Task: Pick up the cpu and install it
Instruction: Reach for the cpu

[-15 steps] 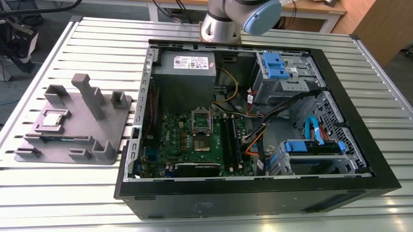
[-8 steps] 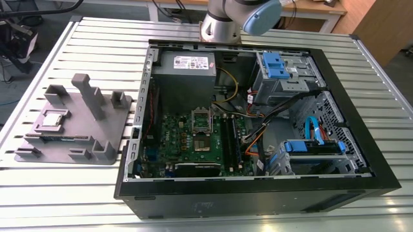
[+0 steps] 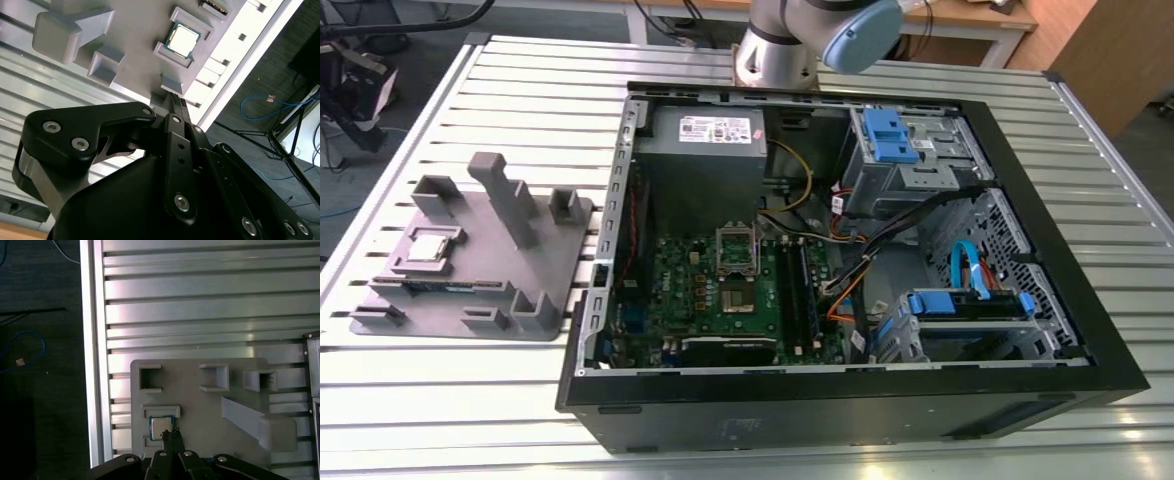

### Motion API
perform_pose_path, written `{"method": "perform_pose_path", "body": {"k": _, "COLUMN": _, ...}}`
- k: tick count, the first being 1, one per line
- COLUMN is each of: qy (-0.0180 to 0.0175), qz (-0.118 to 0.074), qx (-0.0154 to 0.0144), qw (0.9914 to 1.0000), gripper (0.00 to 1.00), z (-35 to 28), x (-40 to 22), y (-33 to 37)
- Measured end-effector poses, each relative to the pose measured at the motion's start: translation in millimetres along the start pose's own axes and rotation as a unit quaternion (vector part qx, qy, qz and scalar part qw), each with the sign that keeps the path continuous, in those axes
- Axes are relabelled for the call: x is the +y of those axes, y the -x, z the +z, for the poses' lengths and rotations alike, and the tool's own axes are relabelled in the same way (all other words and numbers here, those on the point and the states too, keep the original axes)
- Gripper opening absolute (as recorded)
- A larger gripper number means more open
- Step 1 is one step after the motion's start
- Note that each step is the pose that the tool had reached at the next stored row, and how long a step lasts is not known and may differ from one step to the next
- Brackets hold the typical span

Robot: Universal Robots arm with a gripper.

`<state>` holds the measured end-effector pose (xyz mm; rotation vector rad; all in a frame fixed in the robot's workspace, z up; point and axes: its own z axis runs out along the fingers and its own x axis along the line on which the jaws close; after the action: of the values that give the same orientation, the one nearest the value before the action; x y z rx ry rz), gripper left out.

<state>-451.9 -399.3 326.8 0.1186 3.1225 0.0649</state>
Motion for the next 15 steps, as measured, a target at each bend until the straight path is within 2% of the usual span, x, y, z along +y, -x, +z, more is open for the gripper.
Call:
{"method": "perform_pose_path", "body": {"k": 4, "qy": 0.0000, "qz": 0.000, "qx": 0.0000, "qw": 1.00000, "gripper": 0.11, "z": 2.9, "x": -0.4, "y": -0.2}}
{"method": "perform_pose_path", "body": {"k": 11, "qy": 0.0000, "qz": 0.000, "qx": 0.0000, "qw": 1.00000, "gripper": 0.11, "z": 9.5, "x": -5.3, "y": -0.7}}
{"method": "perform_pose_path", "body": {"k": 15, "qy": 0.0000, "qz": 0.000, "qx": 0.0001, "qw": 1.00000, "gripper": 0.11, "z": 11.0, "x": -6.1, "y": -0.7}}
